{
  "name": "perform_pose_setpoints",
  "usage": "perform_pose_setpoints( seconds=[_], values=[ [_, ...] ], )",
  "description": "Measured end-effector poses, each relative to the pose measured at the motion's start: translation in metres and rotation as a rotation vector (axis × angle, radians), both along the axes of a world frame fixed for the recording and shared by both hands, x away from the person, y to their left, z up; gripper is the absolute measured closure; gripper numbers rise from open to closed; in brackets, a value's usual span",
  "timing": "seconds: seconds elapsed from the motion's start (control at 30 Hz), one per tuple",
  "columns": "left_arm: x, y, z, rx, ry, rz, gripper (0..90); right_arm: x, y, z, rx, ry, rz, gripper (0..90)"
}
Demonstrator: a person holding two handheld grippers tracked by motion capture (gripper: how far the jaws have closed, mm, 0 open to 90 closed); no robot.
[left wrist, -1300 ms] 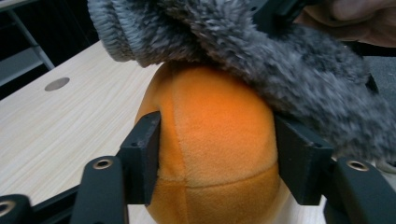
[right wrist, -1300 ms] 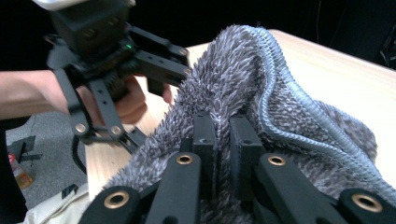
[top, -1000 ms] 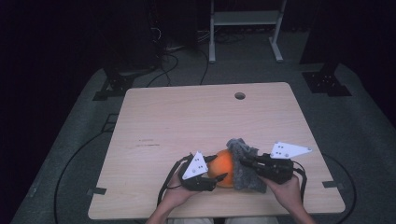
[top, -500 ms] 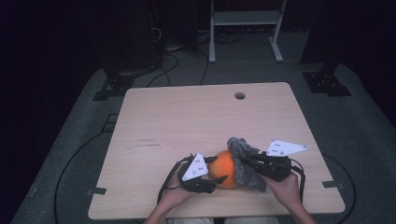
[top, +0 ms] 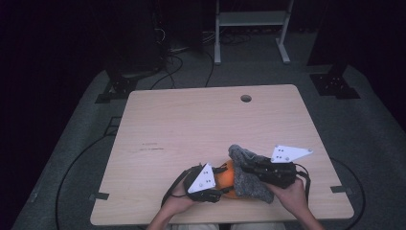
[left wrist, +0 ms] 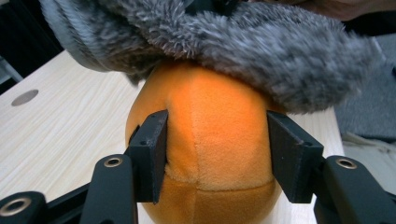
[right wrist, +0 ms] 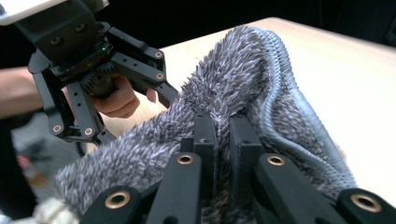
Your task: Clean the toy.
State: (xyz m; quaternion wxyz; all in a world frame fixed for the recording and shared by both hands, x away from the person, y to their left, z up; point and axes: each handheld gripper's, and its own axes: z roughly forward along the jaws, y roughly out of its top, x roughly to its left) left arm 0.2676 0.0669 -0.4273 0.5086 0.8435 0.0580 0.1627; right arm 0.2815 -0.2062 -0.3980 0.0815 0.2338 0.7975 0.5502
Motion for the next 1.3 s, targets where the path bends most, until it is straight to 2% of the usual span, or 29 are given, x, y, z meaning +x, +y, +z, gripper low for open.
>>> perform_pose_setpoints(
  seconds=[0.07, 0.1, 0.17, 0.2, 0.23, 0.27, 0.3, 0.37, 0.4, 0.43, 0.47, 0.5, 0.53, 0.6, 0.63, 0.67, 0.73, 0.77, 0.83, 0.87, 0.93, 1.03, 1.07, 1.1, 1.13, 1.17, 1.23, 1.27, 1.3],
  values=[
    [0.002, 0.000, 0.000, -0.020, 0.031, 0.010, 42.8, 0.001, -0.003, -0.004, 0.017, 0.017, -0.009, 82.6],
    [0.004, 0.000, 0.000, -0.038, 0.060, 0.021, 39.8, 0.000, -0.002, -0.004, 0.019, 0.015, -0.016, 82.6],
    [0.005, -0.004, 0.003, -0.060, 0.103, 0.040, 26.4, -0.001, 0.003, -0.004, 0.022, 0.016, -0.022, 82.6],
    [0.005, -0.006, 0.004, -0.065, 0.115, 0.045, 23.1, -0.002, 0.006, -0.004, 0.017, 0.008, -0.016, 82.6],
    [0.004, -0.007, 0.005, -0.051, 0.102, 0.050, 23.0, -0.002, 0.008, -0.004, 0.018, 0.010, -0.012, 82.6],
    [0.003, -0.006, 0.004, -0.044, 0.082, 0.052, 27.4, -0.002, 0.009, -0.003, 0.010, 0.005, -0.011, 82.6],
    [0.004, -0.004, 0.003, -0.048, 0.076, 0.051, 32.7, -0.002, 0.007, -0.002, -0.001, 0.000, -0.015, 82.7],
    [0.004, -0.002, 0.002, -0.048, 0.084, 0.050, 35.5, 0.000, 0.003, -0.002, 0.002, 0.007, -0.021, 82.7],
    [0.006, 0.002, 0.002, -0.022, 0.066, 0.055, 37.8, 0.003, -0.007, -0.003, -0.019, 0.005, -0.068, 82.6],
    [0.007, 0.005, 0.001, -0.016, 0.062, 0.061, 38.7, 0.005, -0.011, -0.005, -0.022, 0.008, -0.089, 82.6],
    [0.007, 0.005, 0.001, -0.016, 0.062, 0.061, 39.1, 0.005, -0.011, -0.005, -0.022, 0.008, -0.089, 82.6],
    [0.011, 0.009, 0.000, -0.019, 0.081, 0.070, 39.1, 0.007, -0.015, -0.007, -0.018, 0.027, -0.103, 82.6],
    [0.014, 0.012, 0.000, -0.039, 0.116, 0.074, 36.1, 0.012, -0.022, -0.013, 0.006, 0.077, -0.109, 82.6],
    [0.014, 0.010, 0.004, -0.052, 0.126, 0.076, 24.2, 0.010, -0.019, -0.013, 0.007, 0.069, -0.105, 82.6],
    [0.014, 0.008, 0.005, -0.065, 0.147, 0.073, 18.3, 0.008, -0.014, -0.011, -0.003, 0.053, -0.100, 82.6],
    [0.014, 0.006, 0.005, -0.072, 0.158, 0.065, 17.7, 0.006, -0.010, -0.010, -0.005, 0.040, -0.086, 82.6],
    [0.013, 0.007, 0.003, -0.040, 0.123, 0.057, 26.7, 0.005, -0.003, -0.009, -0.014, 0.026, -0.072, 82.6],
    [0.013, 0.010, 0.002, -0.035, 0.119, 0.056, 32.5, 0.006, -0.004, -0.010, -0.013, 0.028, -0.066, 82.5],
    [0.013, 0.014, 0.002, -0.014, 0.110, 0.066, 37.3, 0.012, -0.013, -0.017, 0.025, 0.075, -0.064, 82.5],
    [0.014, 0.016, 0.001, 0.000, 0.105, 0.067, 38.6, 0.016, -0.019, -0.022, 0.031, 0.107, -0.086, 82.5],
    [0.015, 0.018, 0.000, -0.024, 0.125, 0.063, 37.9, 0.020, -0.028, -0.032, 0.058, 0.163, -0.097, 82.5],
    [0.016, 0.014, 0.003, -0.061, 0.174, 0.061, 22.0, 0.016, -0.024, -0.030, 0.036, 0.139, -0.102, 82.5],
    [0.016, 0.014, 0.002, -0.060, 0.176, 0.065, 21.5, 0.016, -0.023, -0.029, 0.032, 0.132, -0.102, 82.5],
    [0.015, 0.014, 0.001, -0.059, 0.159, 0.064, 24.7, 0.016, -0.023, -0.030, 0.030, 0.133, -0.103, 82.5],
    [0.014, 0.015, 0.000, -0.055, 0.143, 0.060, 32.0, 0.019, -0.026, -0.033, 0.035, 0.150, -0.109, 82.6],
    [0.012, 0.015, 0.000, -0.034, 0.116, 0.056, 35.0, 0.021, -0.028, -0.035, 0.039, 0.167, -0.113, 82.5],
    [0.011, 0.015, 0.001, -0.023, 0.107, 0.039, 36.9, 0.027, -0.037, -0.040, 0.037, 0.197, -0.156, 82.4],
    [0.011, 0.015, 0.000, -0.022, 0.105, 0.034, 37.4, 0.031, -0.042, -0.042, 0.058, 0.226, -0.162, 82.4],
    [0.010, 0.015, 0.000, -0.020, 0.101, 0.024, 38.1, 0.031, -0.045, -0.042, 0.074, 0.234, -0.166, 82.4]
  ],
)
